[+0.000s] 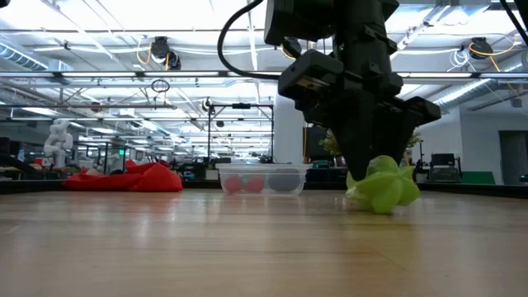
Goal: Pick and placing Produce into tupperware
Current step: Put the starfruit into the bin
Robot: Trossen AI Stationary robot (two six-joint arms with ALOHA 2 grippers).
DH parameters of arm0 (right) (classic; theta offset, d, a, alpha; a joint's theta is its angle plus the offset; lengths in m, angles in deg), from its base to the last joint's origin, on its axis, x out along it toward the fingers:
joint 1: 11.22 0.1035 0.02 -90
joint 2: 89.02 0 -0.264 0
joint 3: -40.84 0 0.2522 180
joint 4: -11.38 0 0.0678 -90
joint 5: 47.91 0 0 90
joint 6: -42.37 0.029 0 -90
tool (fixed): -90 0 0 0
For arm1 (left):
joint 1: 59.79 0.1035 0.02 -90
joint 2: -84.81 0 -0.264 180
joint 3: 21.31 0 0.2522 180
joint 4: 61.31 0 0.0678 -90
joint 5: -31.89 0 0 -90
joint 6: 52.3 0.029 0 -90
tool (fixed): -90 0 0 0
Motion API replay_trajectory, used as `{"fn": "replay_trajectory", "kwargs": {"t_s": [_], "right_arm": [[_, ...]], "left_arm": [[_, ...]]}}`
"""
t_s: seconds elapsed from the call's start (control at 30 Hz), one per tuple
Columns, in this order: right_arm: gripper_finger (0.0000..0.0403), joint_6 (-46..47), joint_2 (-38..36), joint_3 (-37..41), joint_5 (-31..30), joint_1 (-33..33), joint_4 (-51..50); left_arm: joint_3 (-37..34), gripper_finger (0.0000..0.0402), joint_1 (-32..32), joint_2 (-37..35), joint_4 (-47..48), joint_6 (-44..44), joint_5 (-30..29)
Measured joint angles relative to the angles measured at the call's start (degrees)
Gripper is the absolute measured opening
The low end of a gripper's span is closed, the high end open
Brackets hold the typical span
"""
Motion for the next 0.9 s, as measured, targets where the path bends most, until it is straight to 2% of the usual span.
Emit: {"fn": "replay_trajectory", "kwargs": {"t_s": [0.33,0.9], "right_arm": [[0.0157,-0.03,-0.41,3.38,2.24,0.0,3.22],[0.0158,-2.63,-0.24,3.5,3.4,-0.98,3.73]], "left_arm": [[0.0,0.0159,-0.02,0.0,-0.01,-0.09,0.04],[0.0,0.0159,-0.01,0.0,0.01,-0.09,0.04]]}}
